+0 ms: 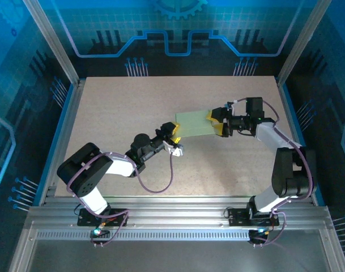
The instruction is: Fold the paper box
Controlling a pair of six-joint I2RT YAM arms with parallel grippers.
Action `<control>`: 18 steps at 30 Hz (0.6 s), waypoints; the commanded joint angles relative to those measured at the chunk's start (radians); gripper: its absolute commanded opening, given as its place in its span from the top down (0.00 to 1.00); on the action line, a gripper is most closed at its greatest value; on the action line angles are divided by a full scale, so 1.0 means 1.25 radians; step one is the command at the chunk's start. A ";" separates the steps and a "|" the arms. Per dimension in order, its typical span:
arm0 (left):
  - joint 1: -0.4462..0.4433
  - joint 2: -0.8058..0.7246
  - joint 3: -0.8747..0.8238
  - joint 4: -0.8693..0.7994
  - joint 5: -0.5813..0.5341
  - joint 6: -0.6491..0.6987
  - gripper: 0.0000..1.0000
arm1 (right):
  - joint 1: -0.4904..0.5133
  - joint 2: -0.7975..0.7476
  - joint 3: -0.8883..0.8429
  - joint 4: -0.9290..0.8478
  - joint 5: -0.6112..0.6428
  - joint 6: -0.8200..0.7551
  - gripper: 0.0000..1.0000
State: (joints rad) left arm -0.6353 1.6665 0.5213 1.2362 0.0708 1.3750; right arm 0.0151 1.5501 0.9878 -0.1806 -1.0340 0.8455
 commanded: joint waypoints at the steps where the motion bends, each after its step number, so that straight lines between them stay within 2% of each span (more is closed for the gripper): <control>1: -0.005 -0.015 -0.003 -0.027 -0.006 -0.114 0.54 | -0.032 -0.043 0.023 -0.069 0.065 -0.029 0.18; 7: -0.005 -0.059 0.007 -0.216 0.038 -0.295 0.52 | -0.065 -0.121 0.036 -0.130 0.216 -0.128 0.16; 10: -0.001 -0.082 -0.024 -0.204 0.048 -0.421 0.51 | -0.059 -0.160 0.052 -0.170 0.276 -0.220 0.16; 12: 0.006 -0.116 -0.043 -0.235 0.063 -0.479 0.51 | -0.036 -0.198 0.065 -0.232 0.371 -0.313 0.15; 16: 0.016 -0.179 -0.039 -0.406 0.101 -0.544 0.54 | 0.039 -0.281 0.051 -0.297 0.554 -0.449 0.15; 18: 0.017 -0.177 -0.047 -0.423 0.109 -0.561 0.58 | 0.053 -0.309 0.024 -0.292 0.573 -0.463 0.15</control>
State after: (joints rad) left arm -0.6193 1.4658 0.4789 0.8154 0.1413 0.7864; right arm 0.0540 1.2129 1.0401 -0.4686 -0.4717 0.4042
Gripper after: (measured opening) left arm 0.428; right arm 0.853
